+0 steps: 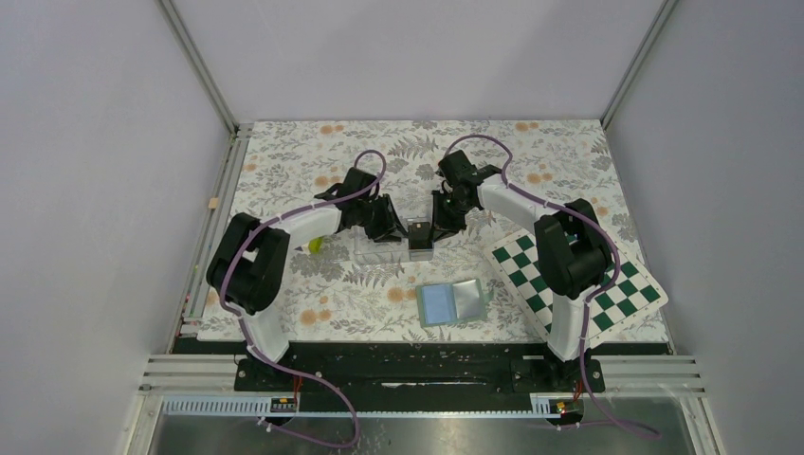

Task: Put the credit cards into the card holder
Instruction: Pick up the credit card from the storage box.

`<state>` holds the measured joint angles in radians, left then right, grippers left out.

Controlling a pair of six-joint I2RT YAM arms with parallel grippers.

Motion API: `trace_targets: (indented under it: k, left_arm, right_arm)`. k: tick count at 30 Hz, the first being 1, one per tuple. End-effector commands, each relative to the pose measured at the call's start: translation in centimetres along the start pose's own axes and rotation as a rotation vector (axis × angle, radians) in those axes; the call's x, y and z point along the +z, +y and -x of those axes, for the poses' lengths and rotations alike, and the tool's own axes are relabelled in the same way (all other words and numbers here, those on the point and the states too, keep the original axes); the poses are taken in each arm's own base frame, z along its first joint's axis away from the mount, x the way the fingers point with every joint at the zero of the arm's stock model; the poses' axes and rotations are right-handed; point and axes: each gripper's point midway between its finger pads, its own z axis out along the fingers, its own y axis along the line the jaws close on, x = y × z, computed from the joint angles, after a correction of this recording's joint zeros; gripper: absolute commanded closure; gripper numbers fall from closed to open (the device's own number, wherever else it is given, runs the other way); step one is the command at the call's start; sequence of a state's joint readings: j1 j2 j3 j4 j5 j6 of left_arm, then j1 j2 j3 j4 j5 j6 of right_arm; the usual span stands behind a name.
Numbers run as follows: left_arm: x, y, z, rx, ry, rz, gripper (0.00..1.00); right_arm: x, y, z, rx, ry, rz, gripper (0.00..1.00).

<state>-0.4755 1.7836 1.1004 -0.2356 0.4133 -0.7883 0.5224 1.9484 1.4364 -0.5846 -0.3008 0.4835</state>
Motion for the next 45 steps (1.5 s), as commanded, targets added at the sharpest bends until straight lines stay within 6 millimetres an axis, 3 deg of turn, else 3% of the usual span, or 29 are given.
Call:
trace_targets:
  k: [1,17,24,36,45]
  left_arm:
    - [0.1,-1.0,1.7,0.037,-0.05,0.0,0.73]
    - [0.7,-2.2,1.9,0.067,-0.035,-0.023,0.79]
    - [1.4,-1.6,1.7,0.074,-0.025,0.036,0.81]
    - [1.1,-2.2,1.8,0.104,-0.039,0.056,0.97]
    - [1.0,-2.6,1.7,0.155,-0.039,0.093,0.99]
  right_arm:
    - [-1.3,1.5,0.6,-0.012,-0.03,0.062,0.84]
    - [-0.8,1.4,0.3,-0.009,-0.01,0.065,0.87]
    - [-0.7,1.3,0.2,-0.008,-0.005,0.064,0.88]
    - [-0.5,1.5,0.1,-0.008,0.003,0.072,0.88]
    - [-0.5,1.5,0.0,-0.007,0.009,0.077,0.88]
